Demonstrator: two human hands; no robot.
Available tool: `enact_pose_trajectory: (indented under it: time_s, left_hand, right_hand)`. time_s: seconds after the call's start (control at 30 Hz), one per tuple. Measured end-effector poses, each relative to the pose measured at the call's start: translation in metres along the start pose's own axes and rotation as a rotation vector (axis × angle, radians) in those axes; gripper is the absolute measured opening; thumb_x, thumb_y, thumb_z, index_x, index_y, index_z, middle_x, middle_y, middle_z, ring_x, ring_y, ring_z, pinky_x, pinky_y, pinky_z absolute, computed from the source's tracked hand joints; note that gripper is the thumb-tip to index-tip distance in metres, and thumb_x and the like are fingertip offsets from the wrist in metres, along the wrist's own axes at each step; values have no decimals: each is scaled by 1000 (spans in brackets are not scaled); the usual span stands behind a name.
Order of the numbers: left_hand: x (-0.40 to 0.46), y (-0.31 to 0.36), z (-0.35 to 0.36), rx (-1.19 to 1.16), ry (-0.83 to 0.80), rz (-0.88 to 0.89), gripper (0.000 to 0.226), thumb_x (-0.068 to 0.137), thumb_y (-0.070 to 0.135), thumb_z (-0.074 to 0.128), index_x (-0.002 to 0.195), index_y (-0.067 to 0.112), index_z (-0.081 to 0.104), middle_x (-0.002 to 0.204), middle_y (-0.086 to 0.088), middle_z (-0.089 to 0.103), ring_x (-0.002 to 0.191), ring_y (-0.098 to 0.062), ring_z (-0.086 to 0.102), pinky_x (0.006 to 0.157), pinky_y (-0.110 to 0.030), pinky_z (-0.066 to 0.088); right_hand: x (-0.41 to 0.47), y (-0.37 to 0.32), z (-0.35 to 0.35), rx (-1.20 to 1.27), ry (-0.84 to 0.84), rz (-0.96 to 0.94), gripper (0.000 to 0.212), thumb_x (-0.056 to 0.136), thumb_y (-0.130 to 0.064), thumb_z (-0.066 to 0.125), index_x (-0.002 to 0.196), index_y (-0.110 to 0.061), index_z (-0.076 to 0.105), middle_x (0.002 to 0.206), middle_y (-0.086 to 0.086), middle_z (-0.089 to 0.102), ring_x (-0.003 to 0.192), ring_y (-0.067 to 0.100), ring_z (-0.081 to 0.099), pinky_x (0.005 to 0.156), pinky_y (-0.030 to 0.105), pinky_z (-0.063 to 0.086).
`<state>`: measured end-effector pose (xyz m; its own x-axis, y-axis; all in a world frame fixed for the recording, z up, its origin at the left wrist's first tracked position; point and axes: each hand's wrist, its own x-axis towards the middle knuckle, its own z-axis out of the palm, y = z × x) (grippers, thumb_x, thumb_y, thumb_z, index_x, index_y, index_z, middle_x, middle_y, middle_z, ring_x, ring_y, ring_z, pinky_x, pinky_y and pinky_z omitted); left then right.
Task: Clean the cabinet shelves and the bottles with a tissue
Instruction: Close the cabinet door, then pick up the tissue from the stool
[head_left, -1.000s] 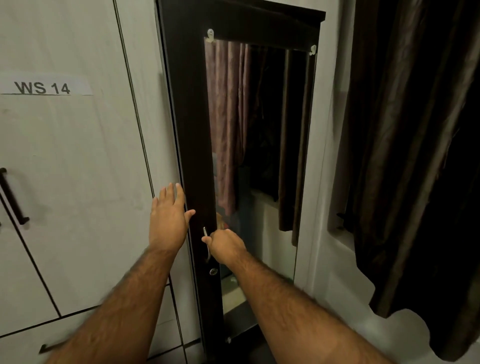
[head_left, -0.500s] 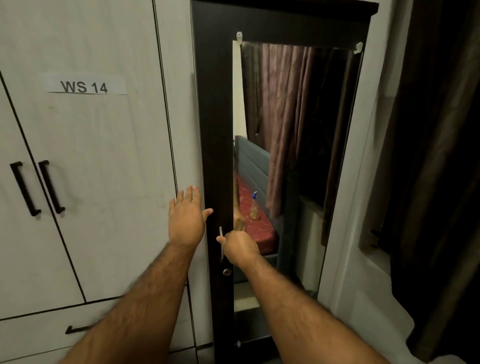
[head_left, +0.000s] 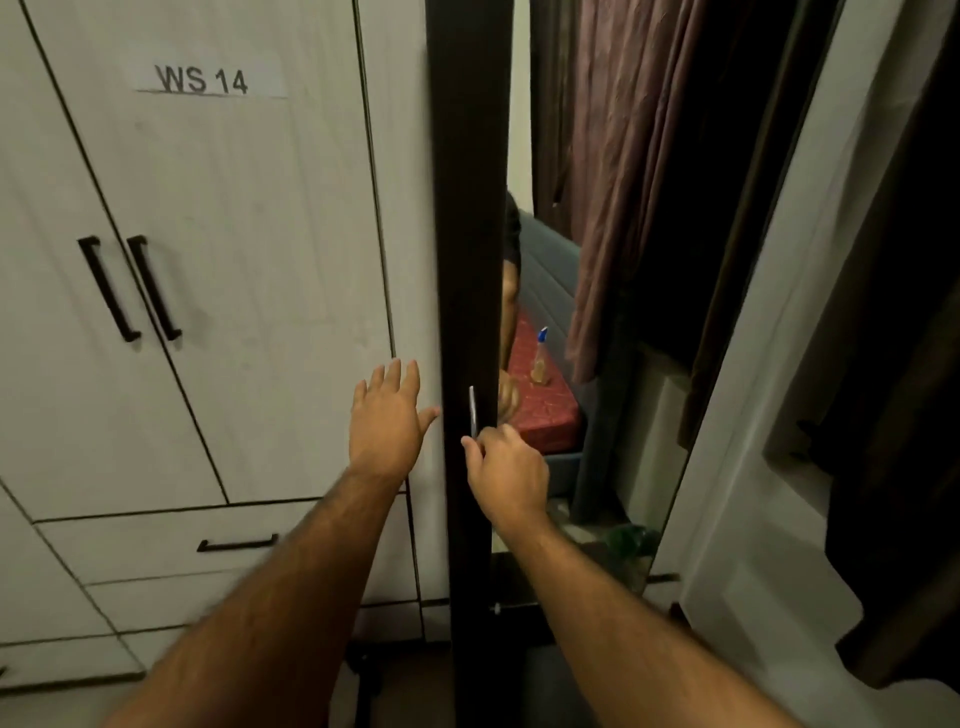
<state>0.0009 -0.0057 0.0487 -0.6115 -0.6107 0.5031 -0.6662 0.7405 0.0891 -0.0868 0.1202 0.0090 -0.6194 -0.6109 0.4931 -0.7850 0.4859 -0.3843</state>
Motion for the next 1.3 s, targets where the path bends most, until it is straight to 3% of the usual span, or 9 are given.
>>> enact_pose_trajectory:
  time_s: [0.27,0.43,0.53,0.67,0.8,0.97,1.2,1.3]
  left_hand:
    - [-108,-80,55,54,-256,-129,70,97,51,44,152,13,20,158,-11,23,146,-28,17,119,-44,16]
    - [-167,-152,82,55,-355,-243,70,92,46,56,148,12,30,153,-12,33,142,-31,27,115,-44,23]
    - [-202,-205,103,79,-423,-295,68,89,44,61,144,12,37,147,-11,42,138,-30,34,112,-44,29]
    - [-241,-277,137,4,-550,-411,67,90,43,60,147,15,37,151,-7,39,141,-27,32,114,-40,31]
    - [-265,-343,174,-73,-650,-490,61,89,41,60,143,19,41,146,-4,45,135,-25,39,105,-38,41]
    - [-287,-403,236,-197,-749,-573,51,90,30,62,137,15,49,140,-9,50,123,-31,50,96,-41,45]
    - [-302,-456,345,-369,-723,-741,32,92,24,58,120,7,60,114,-17,61,100,-35,60,81,-37,47]
    - [-306,-470,396,-393,-714,-737,34,93,23,57,125,12,60,118,-15,60,103,-31,60,83,-37,48]
  right_hand:
    - [-64,-22,84,103,-343,-199,20,97,-37,48,95,-21,60,97,-4,55,81,12,53,66,26,41]
    - [-92,-55,146,118,-541,-209,17,94,-30,51,88,-17,61,98,3,57,86,24,58,69,31,44]
    - [-107,-80,187,122,-669,-206,15,94,-32,56,95,-18,62,104,0,57,91,23,58,71,30,44]
    - [-124,-119,248,120,-814,-177,17,94,-33,57,105,-21,60,108,-1,56,95,19,58,76,30,46]
    - [-141,-160,326,95,-937,-83,21,92,-33,60,110,-21,59,110,0,56,97,21,58,71,28,42]
    - [-167,-190,425,170,-1038,126,28,90,-30,65,115,-18,61,109,4,62,98,22,60,81,33,50]
    - [-201,-190,557,318,-1048,484,31,89,-24,68,116,-11,62,100,8,69,96,23,64,86,31,51]
    - [-216,-185,606,380,-1026,593,29,87,-28,69,113,-15,62,99,8,69,92,25,67,85,45,56]
